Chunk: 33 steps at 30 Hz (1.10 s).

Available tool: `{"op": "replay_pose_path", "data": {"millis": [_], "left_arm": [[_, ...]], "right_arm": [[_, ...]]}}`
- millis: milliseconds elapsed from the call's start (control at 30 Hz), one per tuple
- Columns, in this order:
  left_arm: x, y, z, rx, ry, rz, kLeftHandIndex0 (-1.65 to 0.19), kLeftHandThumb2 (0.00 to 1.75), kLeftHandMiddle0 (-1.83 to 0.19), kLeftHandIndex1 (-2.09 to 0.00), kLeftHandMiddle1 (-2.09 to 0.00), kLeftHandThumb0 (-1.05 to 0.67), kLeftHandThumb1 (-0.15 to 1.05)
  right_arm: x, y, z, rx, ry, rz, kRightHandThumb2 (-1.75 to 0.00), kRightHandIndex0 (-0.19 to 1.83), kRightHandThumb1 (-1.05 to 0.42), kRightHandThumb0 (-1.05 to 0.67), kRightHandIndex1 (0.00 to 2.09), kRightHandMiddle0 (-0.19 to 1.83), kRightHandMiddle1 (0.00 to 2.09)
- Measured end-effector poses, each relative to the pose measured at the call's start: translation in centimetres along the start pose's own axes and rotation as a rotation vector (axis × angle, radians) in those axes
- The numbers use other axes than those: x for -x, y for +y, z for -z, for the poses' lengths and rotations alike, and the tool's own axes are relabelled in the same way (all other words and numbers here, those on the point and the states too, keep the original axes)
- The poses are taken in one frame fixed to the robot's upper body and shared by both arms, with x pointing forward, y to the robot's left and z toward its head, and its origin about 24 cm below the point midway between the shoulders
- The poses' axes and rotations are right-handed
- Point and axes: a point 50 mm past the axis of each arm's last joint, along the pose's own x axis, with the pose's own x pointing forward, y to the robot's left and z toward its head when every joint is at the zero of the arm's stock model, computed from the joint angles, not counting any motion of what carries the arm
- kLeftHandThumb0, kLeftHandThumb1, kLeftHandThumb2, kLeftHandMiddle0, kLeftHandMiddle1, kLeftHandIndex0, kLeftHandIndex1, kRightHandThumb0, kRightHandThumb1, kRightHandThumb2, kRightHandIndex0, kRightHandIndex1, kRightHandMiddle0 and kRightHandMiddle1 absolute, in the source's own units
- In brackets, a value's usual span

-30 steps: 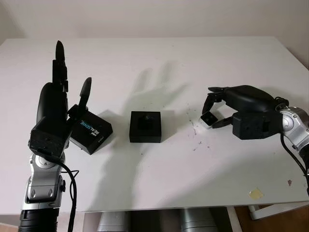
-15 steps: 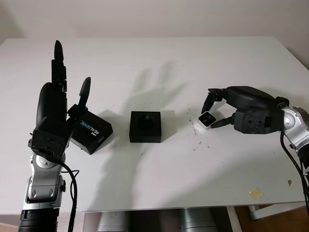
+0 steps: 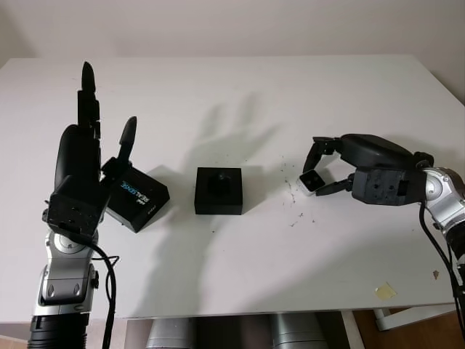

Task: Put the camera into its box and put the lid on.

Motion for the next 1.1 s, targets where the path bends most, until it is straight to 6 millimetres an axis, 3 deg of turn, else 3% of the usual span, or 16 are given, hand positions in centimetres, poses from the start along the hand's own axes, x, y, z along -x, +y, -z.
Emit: {"op": "replay_pose_path", "data": {"millis": [300, 1100], "left_arm": [[-0.08, 0.28, 0.01, -0.003, 0.001, 0.011, 0.16, 0.54, 0.13, -0.05, -0.05, -0.59, 1.05], [-0.15, 0.55, 0.33, -0.016, 0.036, 0.026, 0.15, 0.53, 0.12, -0.05, -0.06, -0.60, 1.05]], "right_arm": [[0.05, 0.06, -0.07, -0.023, -0.014, 0.020, -0.05, 0.21, -0.97, -0.40, 0.06, 0.33, 1.45], [0.65, 0.16, 0.58, -0.335, -0.060, 0.140, -0.06, 0.21, -0.98, -0.42, 0.05, 0.27, 1.57]]}}
